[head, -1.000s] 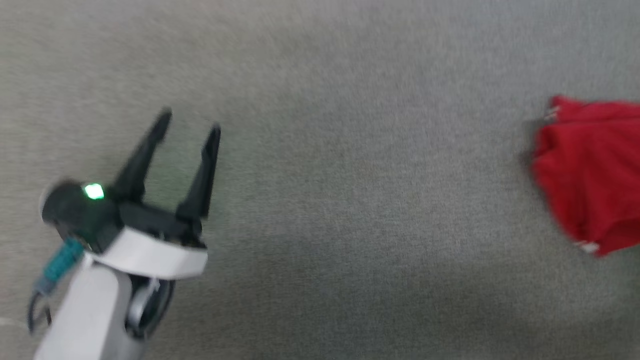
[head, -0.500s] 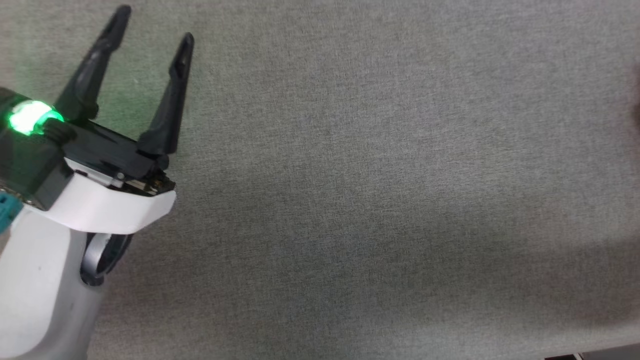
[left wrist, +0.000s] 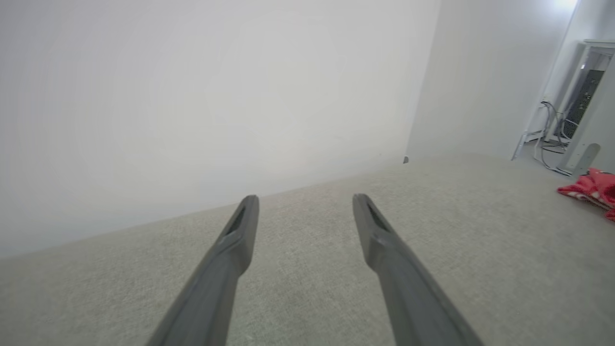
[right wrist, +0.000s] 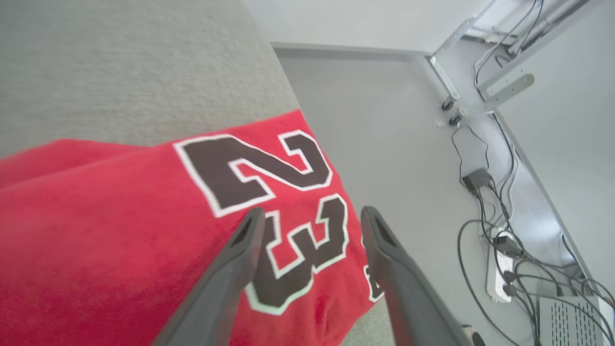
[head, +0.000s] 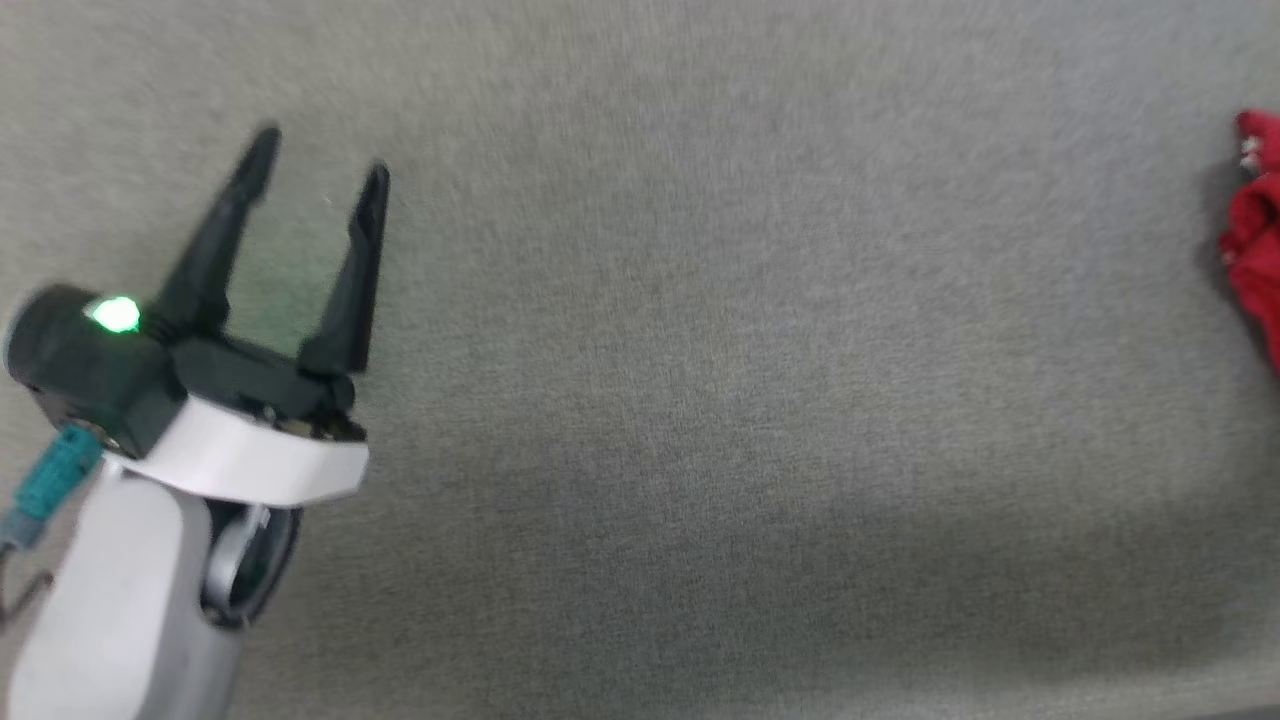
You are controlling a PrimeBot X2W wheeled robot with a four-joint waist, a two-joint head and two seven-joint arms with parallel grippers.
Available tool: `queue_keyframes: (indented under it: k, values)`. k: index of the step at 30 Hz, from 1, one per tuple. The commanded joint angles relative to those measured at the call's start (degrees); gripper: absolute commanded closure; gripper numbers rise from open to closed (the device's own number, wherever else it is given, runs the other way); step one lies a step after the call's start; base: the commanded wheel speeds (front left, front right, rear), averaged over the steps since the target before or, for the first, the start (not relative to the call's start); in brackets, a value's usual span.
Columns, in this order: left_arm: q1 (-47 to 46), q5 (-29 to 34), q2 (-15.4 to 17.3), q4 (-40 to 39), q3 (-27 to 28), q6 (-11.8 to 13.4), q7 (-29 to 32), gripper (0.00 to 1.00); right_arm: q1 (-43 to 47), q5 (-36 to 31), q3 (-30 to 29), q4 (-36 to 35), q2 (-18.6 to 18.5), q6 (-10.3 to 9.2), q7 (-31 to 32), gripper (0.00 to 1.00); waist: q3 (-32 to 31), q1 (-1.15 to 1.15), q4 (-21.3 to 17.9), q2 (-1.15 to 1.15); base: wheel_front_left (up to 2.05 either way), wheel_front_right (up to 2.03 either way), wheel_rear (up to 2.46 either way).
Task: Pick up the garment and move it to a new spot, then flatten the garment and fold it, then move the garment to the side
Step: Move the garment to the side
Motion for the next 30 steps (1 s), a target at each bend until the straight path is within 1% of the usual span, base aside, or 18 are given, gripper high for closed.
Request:
queue_keyframes:
  k: [1,4,8,11,14,19,20,26,30]
  values:
    - [2.38,-0.3,-1.0,1.17,0.45,0.13,-0.11,0.0,1.98,1.81,3.73,-0.74,0.34,-0.15,-1.36,0.0,-5.24,0.0,0.98,0.0,0.0,0.0,0.0]
    - [5.8,0.12,-2.2,3.45,0.91,0.13,-0.11,0.0,4.92,5.44,10.78,-2.12,1.53,-0.15,-2.56,0.0,-9.0,0.0,1.76,0.0,0.0,0.0,0.0]
    - [9.81,0.43,-4.3,6.89,1.67,0.14,-0.11,0.0,8.65,9.73,19.05,-3.81,3.12,-0.15,-5.93,0.0,-13.41,0.0,3.14,0.0,0.0,0.0,0.0]
    - [12.37,0.08,-5.76,9.28,2.65,0.14,-0.11,0.0,11.07,11.89,24.19,-4.39,5.09,-0.15,-9.72,0.0,-16.05,0.0,4.23,0.0,0.0,0.0,0.0]
    - [14.89,-0.18,-7.01,11.59,4.0,0.14,-0.11,0.0,13.94,13.91,28.01,-4.33,7.0,-0.15,-14.1,0.0,-18.93,0.0,5.51,0.0,0.0,0.0,0.0]
    - [19.23,-0.08,-8.53,14.39,5.82,0.14,-0.11,0.0,19.2,16.47,31.49,-4.72,10.2,-0.15,-22.59,0.0,-23.56,0.0,6.94,0.0,0.0,0.0,0.0]
    - [19.23,-0.08,-8.53,14.39,5.82,0.14,-0.11,0.0,19.2,16.47,31.49,-4.72,10.2,-0.15,-22.59,0.0,-23.56,0.0,6.94,0.0,0.0,0.0,0.0]
    - [24.01,0.53,-9.59,14.23,9.09,0.14,-0.11,0.0,24.33,18.99,32.71,-7.62,13.01,-0.15,-29.35,0.0,-27.34,0.0,6.58,0.0,0.0,0.0,0.0]
    - [26.27,0.51,-9.64,12.94,11.29,0.14,-0.11,0.0,26.95,19.6,31.62,-11.34,13.93,-0.15,-30.97,0.0,-28.32,0.0,6.03,0.0,0.0,0.0,0.0]
